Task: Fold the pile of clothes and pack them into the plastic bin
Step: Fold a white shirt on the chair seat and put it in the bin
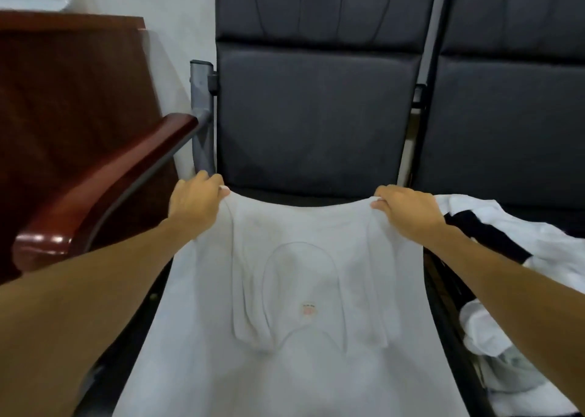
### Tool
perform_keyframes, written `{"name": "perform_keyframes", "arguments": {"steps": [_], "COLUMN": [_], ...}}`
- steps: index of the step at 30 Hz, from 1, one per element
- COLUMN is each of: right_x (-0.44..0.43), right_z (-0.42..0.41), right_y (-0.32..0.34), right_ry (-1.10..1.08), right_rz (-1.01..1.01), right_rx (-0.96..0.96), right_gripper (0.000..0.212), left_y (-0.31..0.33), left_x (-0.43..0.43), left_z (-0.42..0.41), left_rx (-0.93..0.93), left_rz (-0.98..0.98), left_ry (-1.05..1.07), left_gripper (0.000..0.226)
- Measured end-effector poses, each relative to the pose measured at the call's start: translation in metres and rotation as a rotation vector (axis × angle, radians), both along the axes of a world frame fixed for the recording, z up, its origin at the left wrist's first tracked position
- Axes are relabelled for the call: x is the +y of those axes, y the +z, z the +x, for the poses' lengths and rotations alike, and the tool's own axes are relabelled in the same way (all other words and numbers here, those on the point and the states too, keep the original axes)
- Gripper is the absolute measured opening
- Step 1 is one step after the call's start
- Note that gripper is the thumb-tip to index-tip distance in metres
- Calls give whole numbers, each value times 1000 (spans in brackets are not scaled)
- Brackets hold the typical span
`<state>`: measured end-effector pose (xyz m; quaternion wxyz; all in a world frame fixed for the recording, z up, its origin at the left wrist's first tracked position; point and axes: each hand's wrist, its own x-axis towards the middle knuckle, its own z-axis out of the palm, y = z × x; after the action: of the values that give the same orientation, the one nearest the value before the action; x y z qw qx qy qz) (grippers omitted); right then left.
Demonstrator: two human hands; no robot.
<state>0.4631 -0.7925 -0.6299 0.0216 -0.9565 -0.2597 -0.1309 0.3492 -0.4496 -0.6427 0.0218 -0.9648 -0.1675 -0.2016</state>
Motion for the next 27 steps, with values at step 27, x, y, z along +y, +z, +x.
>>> {"name": "perform_keyframes", "arguments": {"steps": [27], "right_x": [2], "right_z": [-157], "right_y": [-41], "right_ry": [397], "right_rz": [-51], "right_rx": [553], "right_gripper": [20], "left_y": [-41], "left_x": [-99], "left_z": [-147], "left_rx": [369], "left_rz": [-686], "left_ry": [-547], "left_gripper": [14]}}
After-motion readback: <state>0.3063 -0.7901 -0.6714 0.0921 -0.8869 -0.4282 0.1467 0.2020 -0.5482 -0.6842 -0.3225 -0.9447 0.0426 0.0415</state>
